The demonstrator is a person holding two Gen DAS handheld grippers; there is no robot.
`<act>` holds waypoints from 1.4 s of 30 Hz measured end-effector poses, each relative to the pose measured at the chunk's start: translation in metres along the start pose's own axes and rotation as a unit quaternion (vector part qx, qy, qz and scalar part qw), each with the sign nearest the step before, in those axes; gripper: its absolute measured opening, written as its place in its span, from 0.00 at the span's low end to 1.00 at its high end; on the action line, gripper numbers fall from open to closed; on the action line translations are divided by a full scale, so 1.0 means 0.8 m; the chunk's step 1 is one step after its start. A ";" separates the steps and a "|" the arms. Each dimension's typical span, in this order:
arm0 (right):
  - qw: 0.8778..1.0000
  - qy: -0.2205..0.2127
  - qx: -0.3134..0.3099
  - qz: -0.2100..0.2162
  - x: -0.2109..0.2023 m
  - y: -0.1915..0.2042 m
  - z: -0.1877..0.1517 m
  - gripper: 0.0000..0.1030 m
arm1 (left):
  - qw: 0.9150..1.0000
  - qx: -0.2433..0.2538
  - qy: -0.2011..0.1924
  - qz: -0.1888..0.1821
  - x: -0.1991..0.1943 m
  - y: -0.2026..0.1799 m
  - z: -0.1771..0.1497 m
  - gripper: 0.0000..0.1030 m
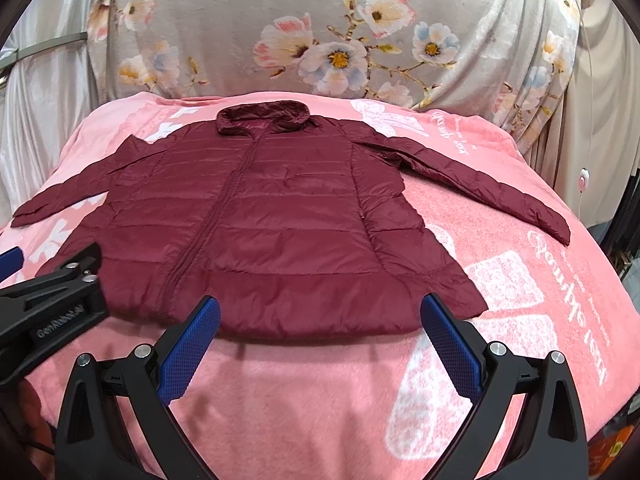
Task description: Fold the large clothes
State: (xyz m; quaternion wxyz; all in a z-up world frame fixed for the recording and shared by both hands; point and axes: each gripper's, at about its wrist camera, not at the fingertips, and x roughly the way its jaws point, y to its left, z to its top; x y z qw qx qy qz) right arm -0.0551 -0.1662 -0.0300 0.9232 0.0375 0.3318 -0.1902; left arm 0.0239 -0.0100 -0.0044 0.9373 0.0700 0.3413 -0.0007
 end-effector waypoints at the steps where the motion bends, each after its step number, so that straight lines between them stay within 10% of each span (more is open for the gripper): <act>1: 1.000 -0.001 0.003 -0.003 0.003 -0.006 0.002 0.95 | 1.000 -0.002 0.000 0.000 0.003 0.001 0.004 0.95; 9: 0.990 0.002 0.136 -0.027 0.075 -0.163 0.053 0.95 | 1.000 -0.009 -0.026 0.013 0.025 0.007 0.041 0.95; 18: 0.950 0.014 0.308 -0.057 0.184 -0.367 0.085 0.95 | 0.997 -0.015 -0.053 0.045 0.061 0.000 0.078 0.95; 27: 0.919 0.036 0.384 -0.082 0.264 -0.450 0.090 0.95 | 0.999 -0.004 -0.025 0.047 0.108 -0.016 0.097 0.95; 33: 0.907 0.008 0.405 -0.118 0.281 -0.469 0.112 0.45 | 0.999 -0.013 -0.006 0.050 0.140 -0.013 0.104 0.95; 36: 0.917 -0.013 0.380 -0.124 0.281 -0.451 0.151 0.11 | 0.998 -0.014 -0.003 0.065 0.155 -0.006 0.107 0.95; 42: 0.976 -0.106 0.191 0.013 0.223 -0.258 0.265 0.09 | 0.996 -0.027 0.003 0.087 0.177 0.018 0.112 0.95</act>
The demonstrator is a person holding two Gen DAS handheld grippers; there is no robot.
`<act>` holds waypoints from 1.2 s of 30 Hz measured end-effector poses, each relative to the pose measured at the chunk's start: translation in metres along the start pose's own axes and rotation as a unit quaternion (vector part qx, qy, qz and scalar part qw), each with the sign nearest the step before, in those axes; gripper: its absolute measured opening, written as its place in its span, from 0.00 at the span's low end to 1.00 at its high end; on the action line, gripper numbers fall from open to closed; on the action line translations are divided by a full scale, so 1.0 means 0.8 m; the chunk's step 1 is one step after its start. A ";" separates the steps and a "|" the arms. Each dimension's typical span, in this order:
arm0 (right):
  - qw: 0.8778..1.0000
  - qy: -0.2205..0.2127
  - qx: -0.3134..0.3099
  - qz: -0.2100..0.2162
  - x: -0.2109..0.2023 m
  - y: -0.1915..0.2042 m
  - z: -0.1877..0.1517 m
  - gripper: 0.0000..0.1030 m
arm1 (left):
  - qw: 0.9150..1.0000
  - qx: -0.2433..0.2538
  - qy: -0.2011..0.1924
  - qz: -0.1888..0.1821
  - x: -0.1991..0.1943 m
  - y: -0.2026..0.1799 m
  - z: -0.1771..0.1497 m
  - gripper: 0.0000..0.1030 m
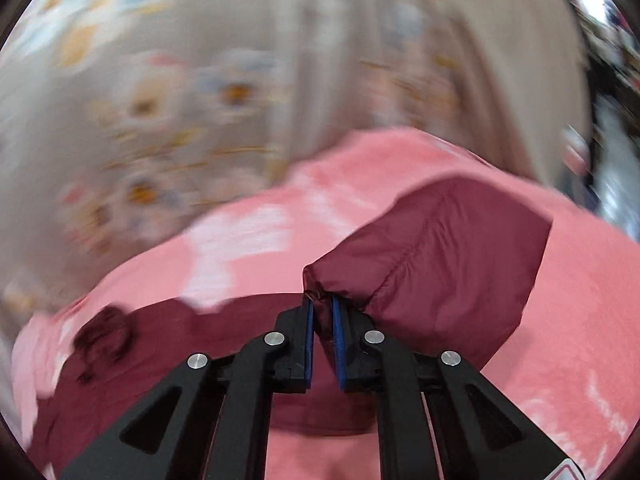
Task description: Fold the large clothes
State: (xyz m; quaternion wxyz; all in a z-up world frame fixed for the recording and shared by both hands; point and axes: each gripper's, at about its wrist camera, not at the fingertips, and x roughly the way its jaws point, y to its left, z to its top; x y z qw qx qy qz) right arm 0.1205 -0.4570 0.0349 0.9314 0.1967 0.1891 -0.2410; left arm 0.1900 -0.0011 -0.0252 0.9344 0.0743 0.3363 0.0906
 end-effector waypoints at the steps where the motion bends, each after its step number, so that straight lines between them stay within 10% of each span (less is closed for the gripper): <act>1: 0.998 0.000 -0.043 0.043 -0.007 0.055 -0.005 0.09 | 1.000 -0.003 0.003 0.003 0.005 0.004 0.001 0.95; 9: 0.952 0.081 -0.213 0.203 0.002 0.299 -0.119 0.11 | 0.999 -0.020 0.026 -0.008 0.033 0.032 0.003 0.95; 13: 0.934 0.114 -0.257 0.221 0.007 0.338 -0.169 0.46 | 0.998 -0.036 0.040 -0.038 0.046 0.044 0.006 0.95; 16: 0.933 0.092 -0.265 0.223 -0.019 0.330 -0.179 0.64 | 0.995 -0.048 0.049 -0.075 0.052 0.048 0.011 0.95; 30: 0.981 0.162 -0.075 0.078 0.041 0.122 -0.124 0.66 | 0.956 -0.118 0.162 -0.213 0.120 -0.005 0.046 0.94; 36: 0.977 0.205 0.020 0.063 0.099 0.069 -0.120 0.63 | 0.946 -0.148 0.181 -0.223 0.139 -0.015 0.053 0.38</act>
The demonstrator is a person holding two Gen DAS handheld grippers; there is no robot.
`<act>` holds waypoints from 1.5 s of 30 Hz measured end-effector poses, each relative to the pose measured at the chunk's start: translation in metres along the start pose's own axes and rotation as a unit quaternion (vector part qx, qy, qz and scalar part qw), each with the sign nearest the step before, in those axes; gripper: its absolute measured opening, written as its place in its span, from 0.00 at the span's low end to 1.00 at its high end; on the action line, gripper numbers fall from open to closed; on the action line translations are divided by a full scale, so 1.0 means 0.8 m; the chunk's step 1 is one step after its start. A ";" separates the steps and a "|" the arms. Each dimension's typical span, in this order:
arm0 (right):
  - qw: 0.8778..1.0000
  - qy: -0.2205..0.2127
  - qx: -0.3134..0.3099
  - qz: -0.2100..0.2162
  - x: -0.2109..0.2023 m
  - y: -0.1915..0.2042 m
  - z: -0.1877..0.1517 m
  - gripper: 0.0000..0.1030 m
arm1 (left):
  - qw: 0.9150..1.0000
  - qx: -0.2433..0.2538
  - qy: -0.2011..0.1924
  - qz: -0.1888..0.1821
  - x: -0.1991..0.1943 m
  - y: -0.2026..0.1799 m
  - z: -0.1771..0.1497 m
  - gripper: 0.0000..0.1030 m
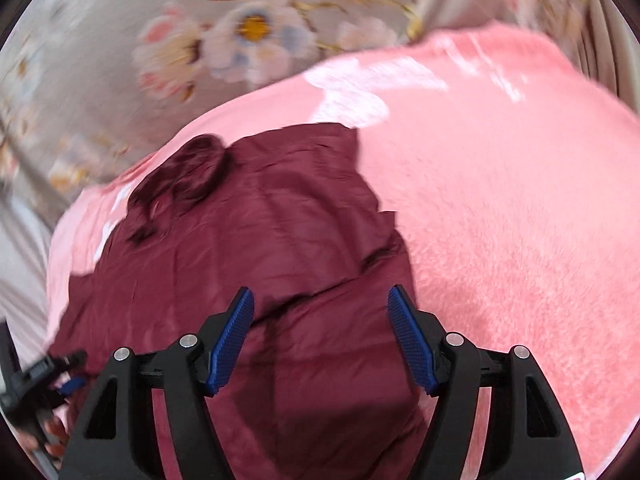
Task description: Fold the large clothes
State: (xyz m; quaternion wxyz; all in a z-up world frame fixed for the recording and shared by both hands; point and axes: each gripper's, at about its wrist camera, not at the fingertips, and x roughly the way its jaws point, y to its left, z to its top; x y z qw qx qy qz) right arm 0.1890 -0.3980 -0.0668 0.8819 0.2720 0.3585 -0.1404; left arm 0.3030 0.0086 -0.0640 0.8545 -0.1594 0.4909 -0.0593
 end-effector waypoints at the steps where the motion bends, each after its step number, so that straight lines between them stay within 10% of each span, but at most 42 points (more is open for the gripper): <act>1: 1.000 -0.001 0.002 -0.003 0.004 -0.002 0.003 0.56 | 1.000 0.002 -0.004 0.003 0.000 -0.003 0.003 0.21; 6: 1.000 -0.002 0.007 -0.026 0.028 -0.002 0.024 0.01 | 0.998 0.039 -0.044 0.024 -0.016 -0.016 0.017 0.04; 11: 0.995 -0.094 -0.021 -0.002 -0.033 0.018 0.031 0.00 | 0.991 0.076 -0.098 0.042 -0.045 -0.027 0.023 0.03; 19: 0.994 0.001 -0.073 -0.080 0.033 0.017 0.006 0.00 | 0.990 0.092 -0.048 0.094 0.025 -0.012 -0.002 0.03; 31: 0.985 -0.092 -0.122 -0.081 -0.063 0.065 -0.008 0.11 | 0.972 0.124 -0.156 0.122 -0.075 -0.034 0.002 0.17; 36: 0.986 -0.047 -0.158 -0.012 -0.035 0.138 -0.013 0.11 | 0.975 0.153 -0.133 0.090 -0.054 -0.088 0.006 0.24; 45: 0.976 0.033 -0.214 -0.029 0.046 0.190 -0.073 0.11 | 0.978 0.157 -0.077 0.112 0.038 -0.092 -0.021 0.24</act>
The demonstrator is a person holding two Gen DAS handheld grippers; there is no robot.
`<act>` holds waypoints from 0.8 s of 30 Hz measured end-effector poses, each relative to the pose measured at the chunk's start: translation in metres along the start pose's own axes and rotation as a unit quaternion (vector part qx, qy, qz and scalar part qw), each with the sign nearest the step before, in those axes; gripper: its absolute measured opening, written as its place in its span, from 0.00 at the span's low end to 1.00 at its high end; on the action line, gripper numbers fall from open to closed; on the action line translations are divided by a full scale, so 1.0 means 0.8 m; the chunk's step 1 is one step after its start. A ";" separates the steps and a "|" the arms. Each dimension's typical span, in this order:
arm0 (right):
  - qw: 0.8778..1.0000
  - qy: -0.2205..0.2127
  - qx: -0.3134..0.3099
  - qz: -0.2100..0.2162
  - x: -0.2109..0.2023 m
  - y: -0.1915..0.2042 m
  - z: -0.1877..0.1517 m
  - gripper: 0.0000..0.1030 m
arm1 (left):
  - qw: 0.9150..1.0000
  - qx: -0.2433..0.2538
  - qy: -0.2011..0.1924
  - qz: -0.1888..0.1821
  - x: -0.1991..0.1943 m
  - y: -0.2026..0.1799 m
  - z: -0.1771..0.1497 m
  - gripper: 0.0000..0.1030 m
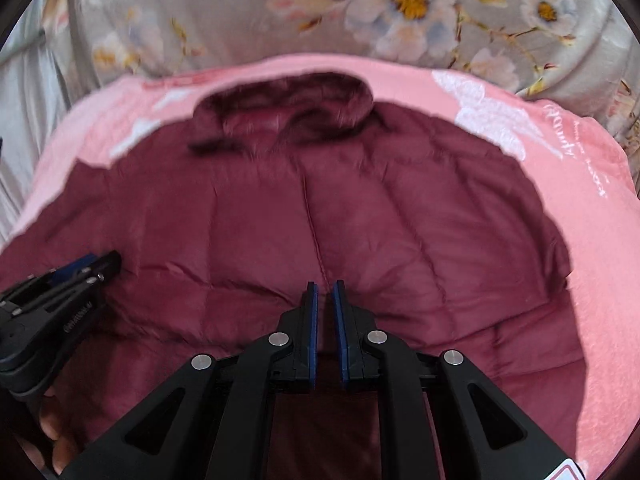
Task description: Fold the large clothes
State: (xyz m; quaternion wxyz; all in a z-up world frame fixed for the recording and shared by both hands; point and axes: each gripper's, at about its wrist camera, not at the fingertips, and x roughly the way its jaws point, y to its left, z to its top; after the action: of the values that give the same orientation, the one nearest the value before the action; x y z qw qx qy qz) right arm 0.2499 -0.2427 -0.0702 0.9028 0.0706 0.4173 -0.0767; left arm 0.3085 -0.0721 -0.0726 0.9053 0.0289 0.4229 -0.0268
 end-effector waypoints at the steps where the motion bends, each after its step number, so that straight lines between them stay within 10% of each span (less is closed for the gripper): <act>1: 1.000 0.002 0.002 0.001 0.002 0.000 -0.001 0.10 | 1.000 -0.002 -0.001 -0.001 0.001 0.001 -0.003 0.24; 24: 0.997 0.002 -0.044 -0.060 0.009 0.023 -0.009 0.10 | 0.999 0.020 -0.015 0.029 0.007 -0.015 -0.013 0.25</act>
State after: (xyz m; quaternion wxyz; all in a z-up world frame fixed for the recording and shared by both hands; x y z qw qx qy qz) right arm 0.2526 -0.2238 -0.0792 0.8979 0.0061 0.4258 -0.1118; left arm 0.3037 -0.0833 -0.0840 0.9113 0.0590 0.4074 -0.0096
